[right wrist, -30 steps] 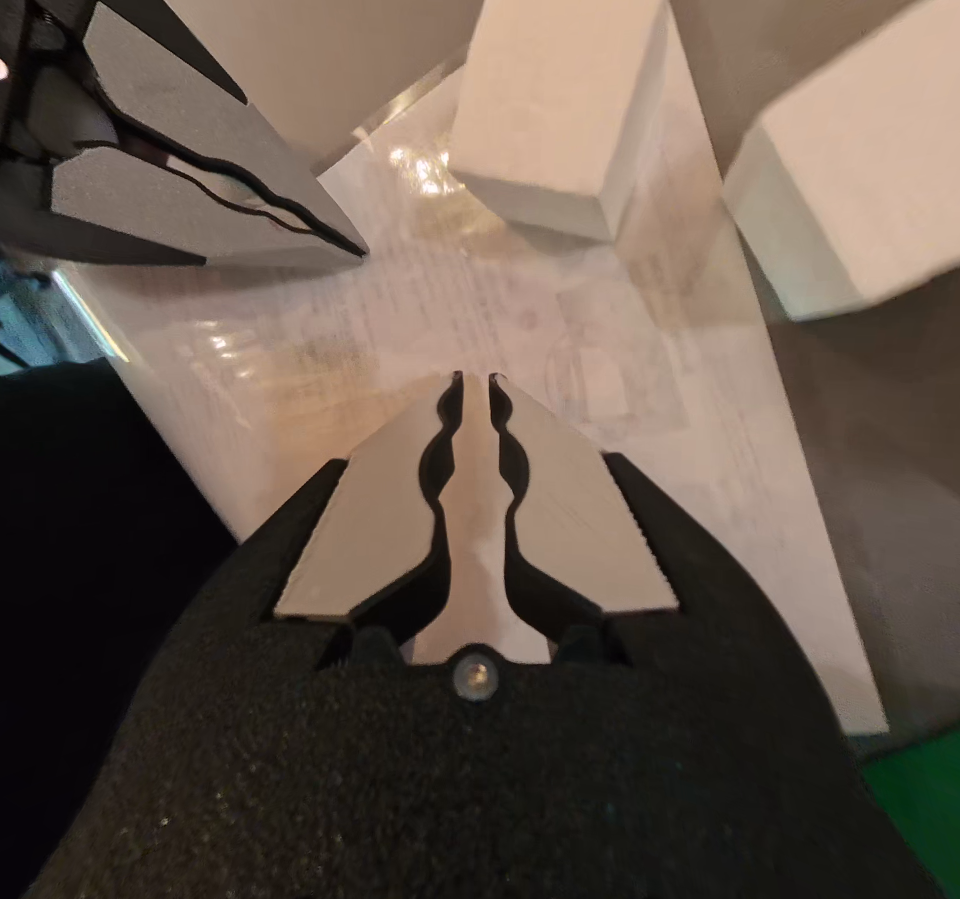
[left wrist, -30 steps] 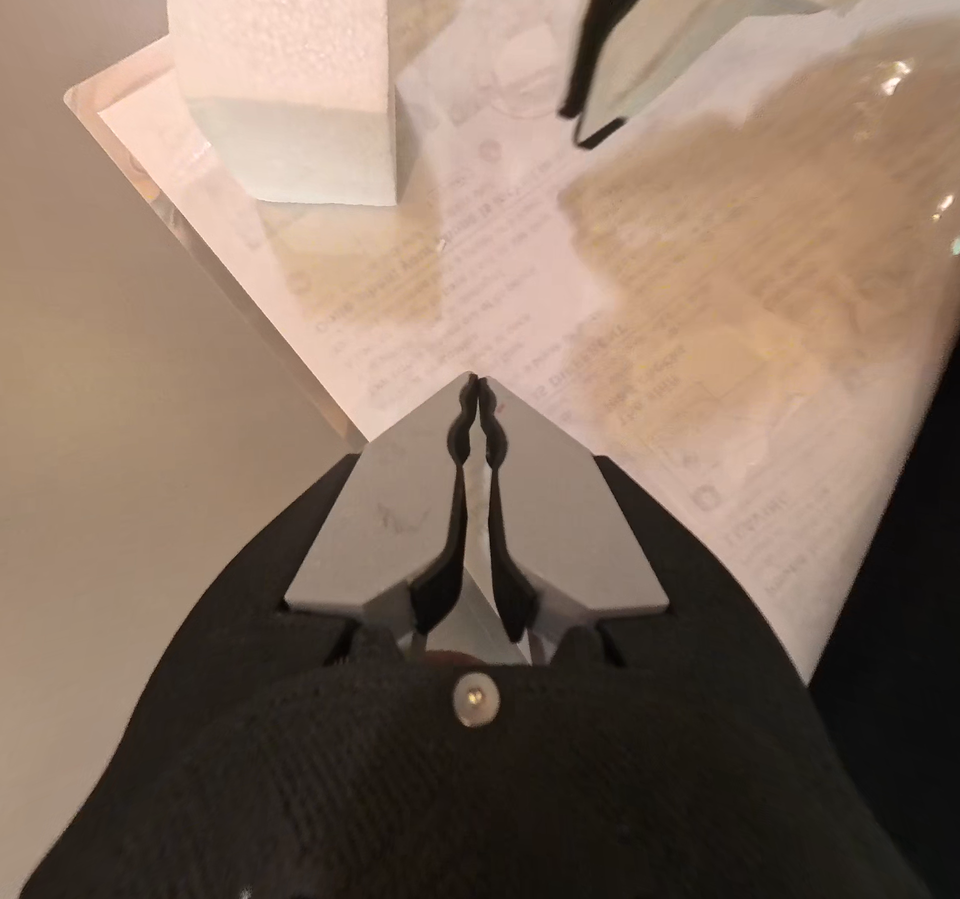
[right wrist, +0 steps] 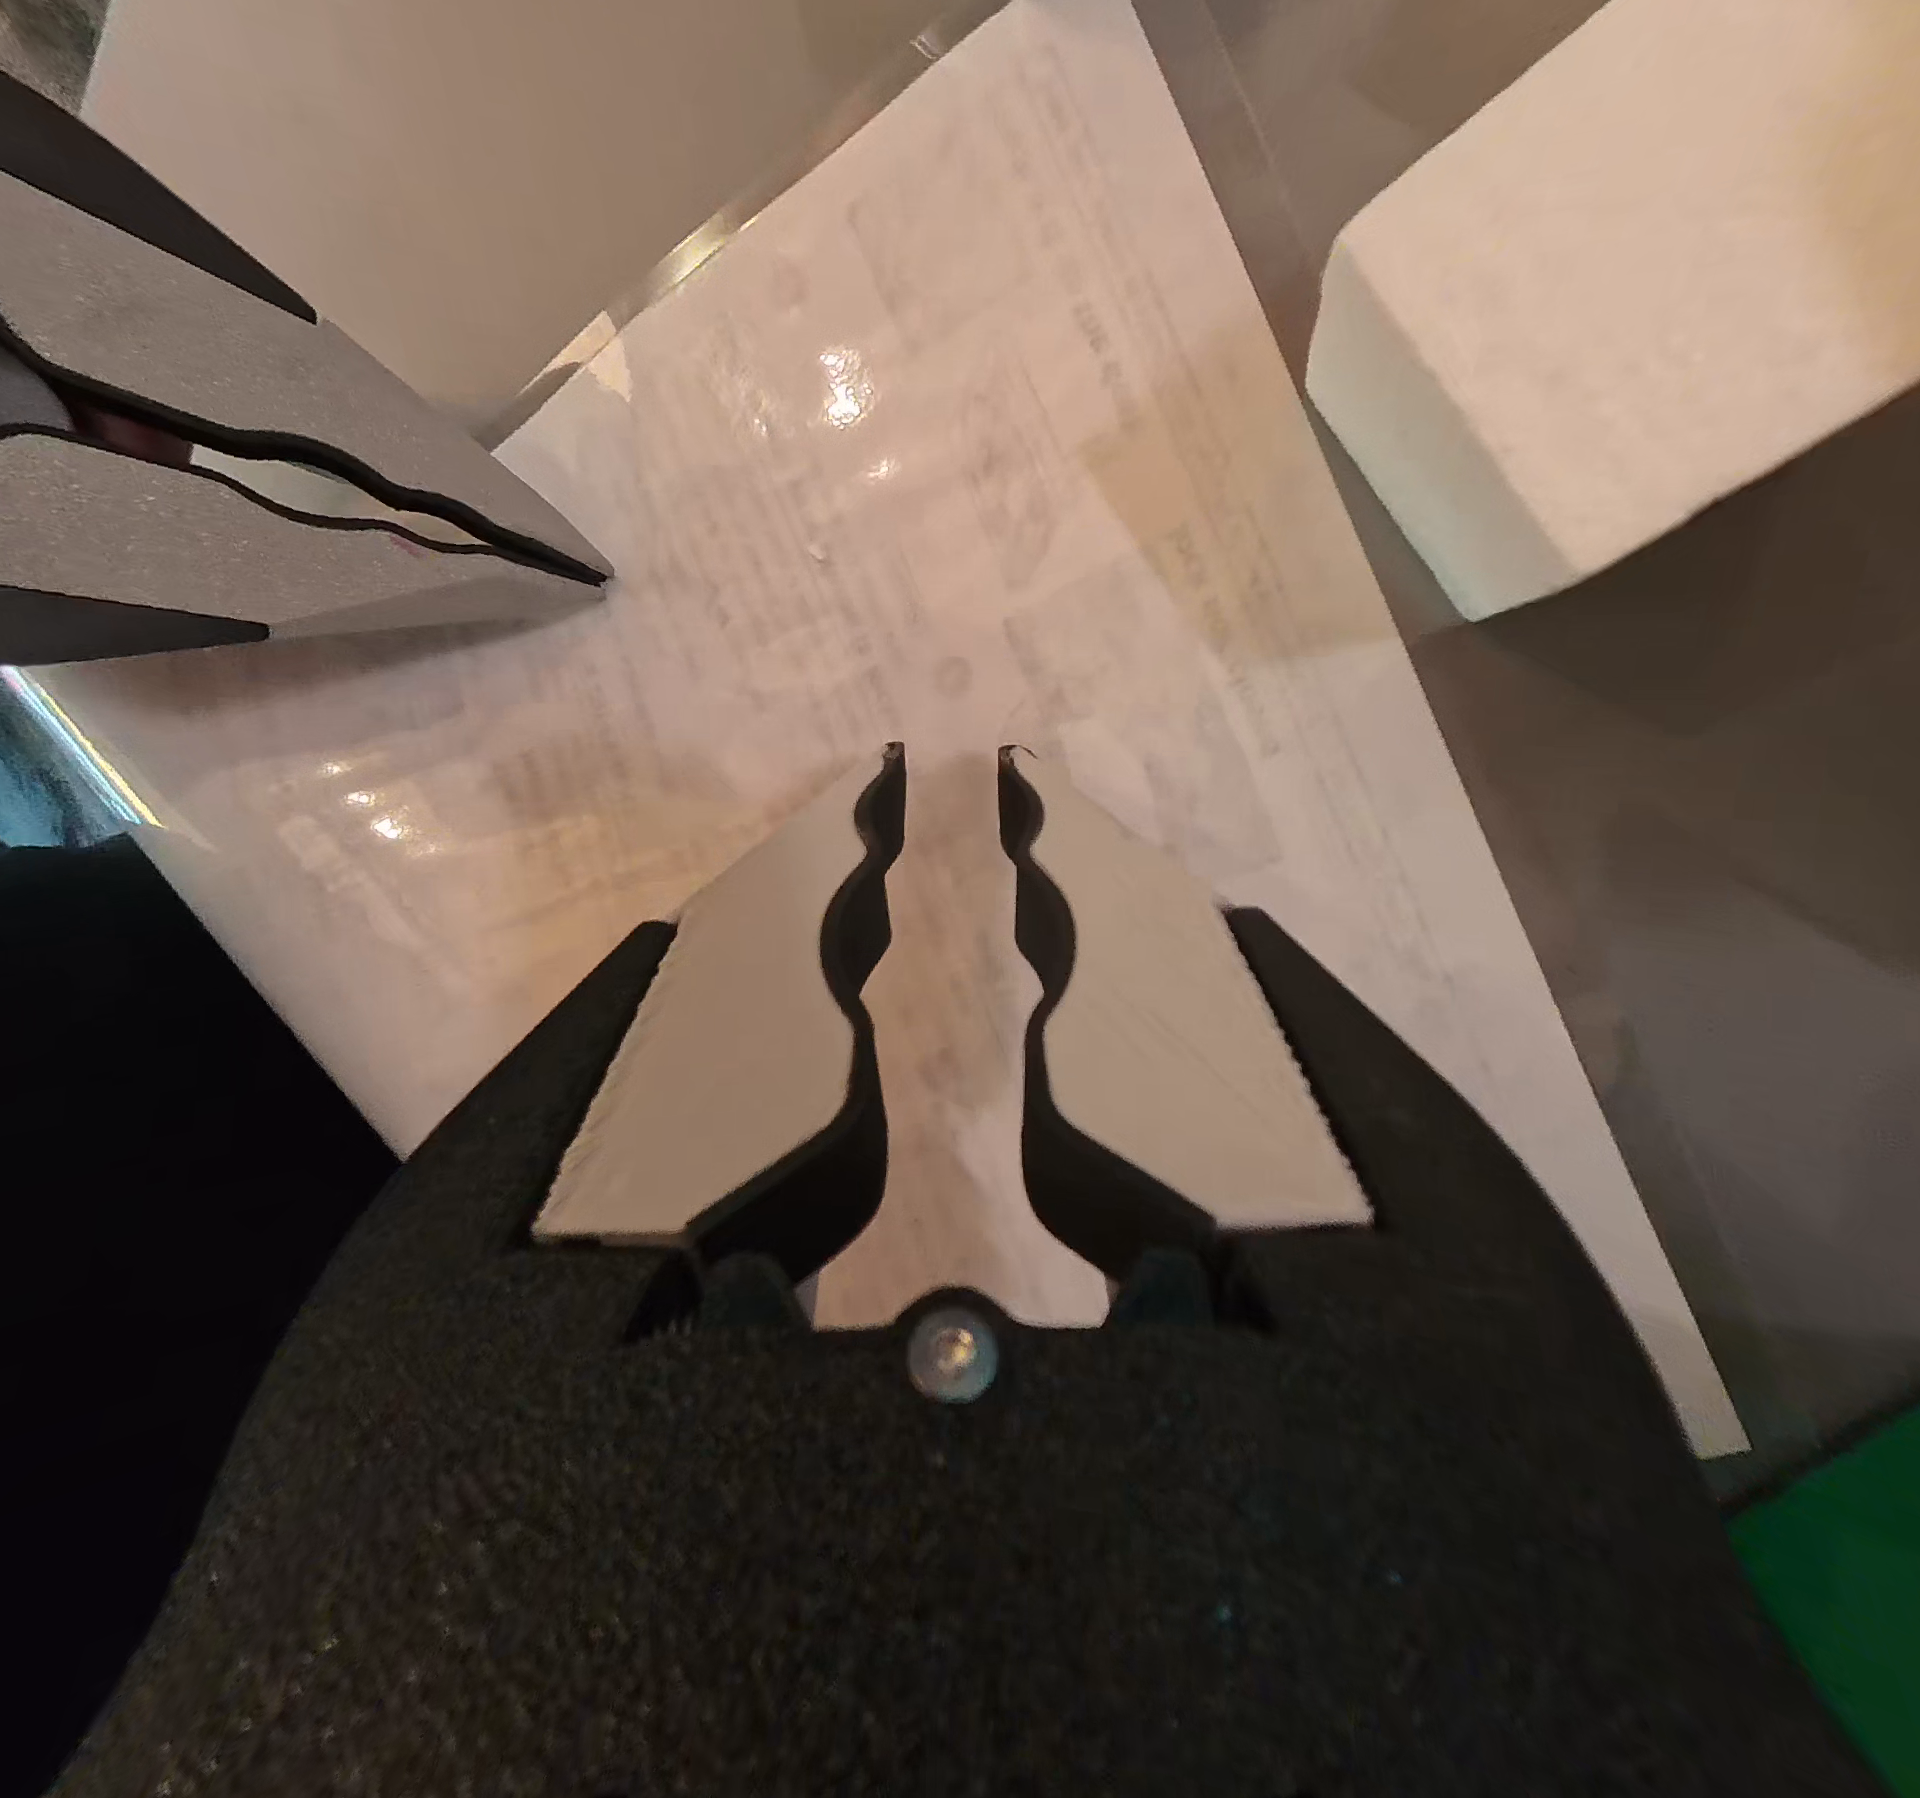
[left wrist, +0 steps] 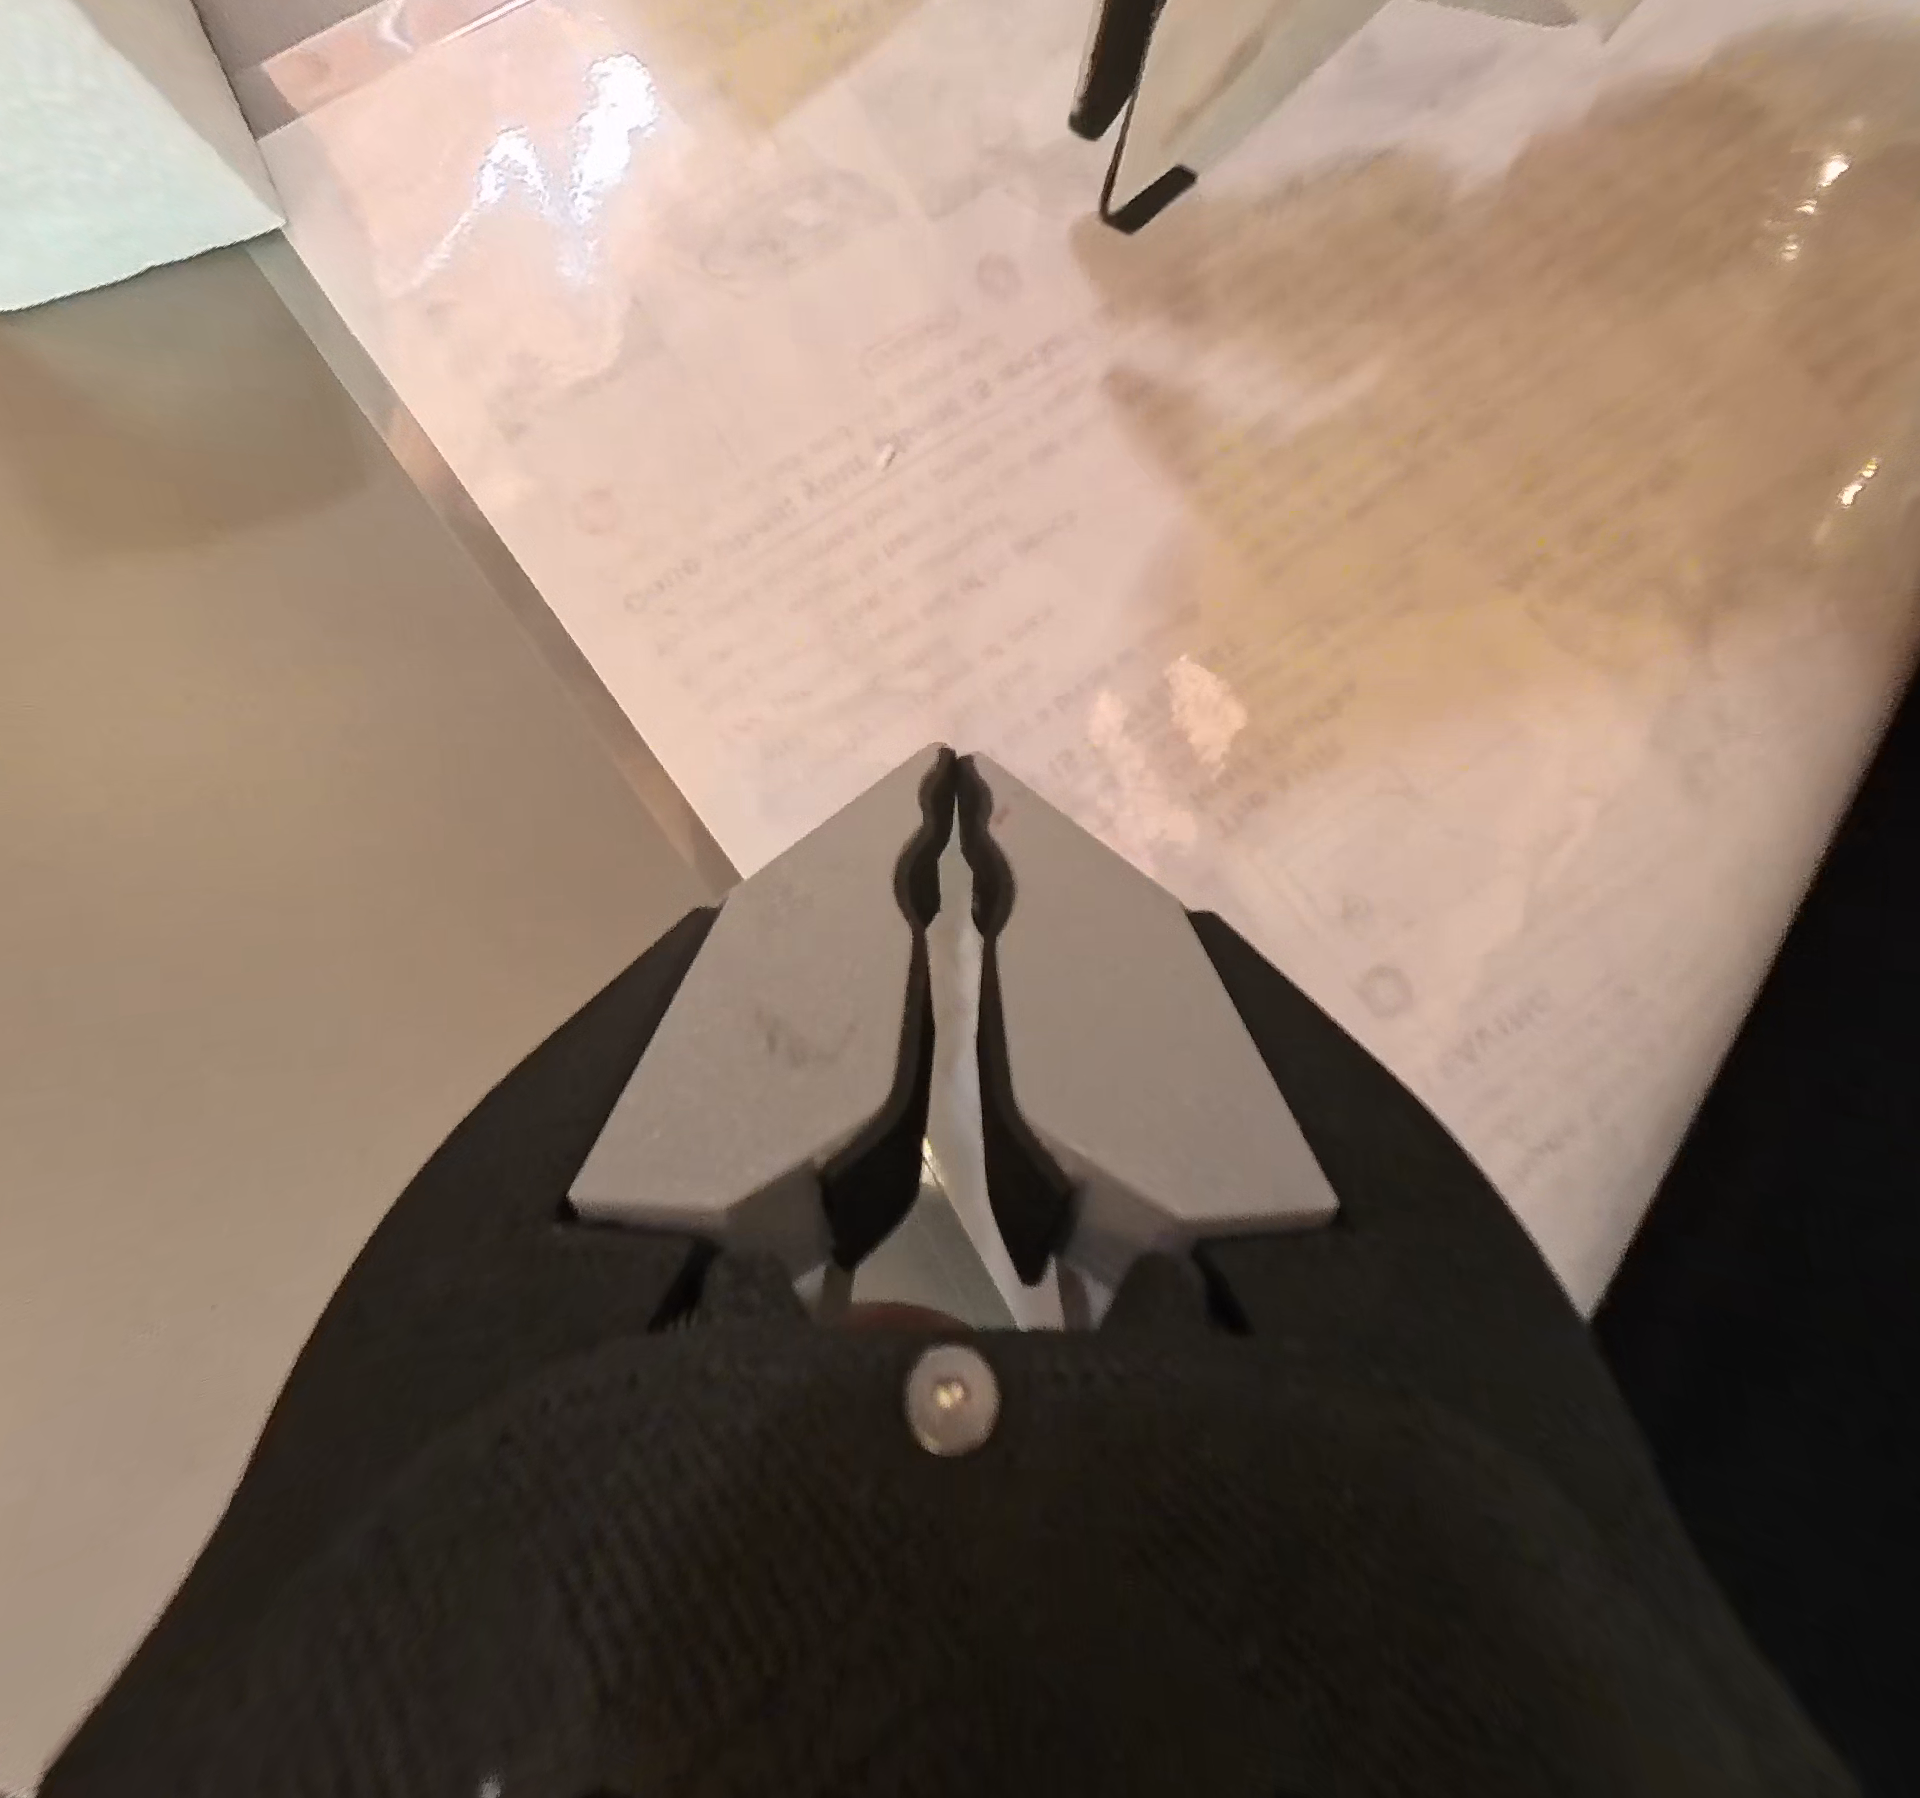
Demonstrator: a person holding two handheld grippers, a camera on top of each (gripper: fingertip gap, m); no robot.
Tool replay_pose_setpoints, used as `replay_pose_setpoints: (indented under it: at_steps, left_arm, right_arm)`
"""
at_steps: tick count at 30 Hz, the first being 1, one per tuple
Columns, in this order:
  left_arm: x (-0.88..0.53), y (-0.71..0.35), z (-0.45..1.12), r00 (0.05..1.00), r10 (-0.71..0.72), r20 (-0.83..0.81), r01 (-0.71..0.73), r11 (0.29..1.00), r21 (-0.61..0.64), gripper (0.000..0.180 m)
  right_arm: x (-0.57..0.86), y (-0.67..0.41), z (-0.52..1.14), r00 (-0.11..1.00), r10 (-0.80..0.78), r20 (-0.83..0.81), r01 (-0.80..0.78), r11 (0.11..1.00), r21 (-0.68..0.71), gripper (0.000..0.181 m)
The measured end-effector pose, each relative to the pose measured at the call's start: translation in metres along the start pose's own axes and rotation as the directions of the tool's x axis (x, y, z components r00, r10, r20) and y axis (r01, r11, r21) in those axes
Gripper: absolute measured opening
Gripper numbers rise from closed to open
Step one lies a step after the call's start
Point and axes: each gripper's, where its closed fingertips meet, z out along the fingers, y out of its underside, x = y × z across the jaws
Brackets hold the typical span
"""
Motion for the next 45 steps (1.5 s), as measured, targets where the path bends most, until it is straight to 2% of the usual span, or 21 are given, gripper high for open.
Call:
replay_pose_setpoints:
  at_steps: [5,19,45]
  left_arm:
    - [0.002,0.005,-0.003,1.000,-0.019,0.003,0.019,1.000,-0.007,0.000]
    - [0.004,0.009,-0.005,0.999,-0.046,0.024,0.046,0.999,0.003,0.000]
    - [0.004,0.008,-0.004,0.999,-0.051,0.001,0.051,0.999,0.009,0.000]
  right_arm:
    - [-0.002,0.007,0.010,0.999,-0.036,-0.001,0.035,0.998,-0.047,0.017]
    - [0.002,0.007,0.013,0.999,-0.044,0.004,0.044,0.997,-0.065,0.007]
    - [0.003,0.006,0.013,1.000,-0.012,0.001,0.012,0.999,-0.033,0.005]
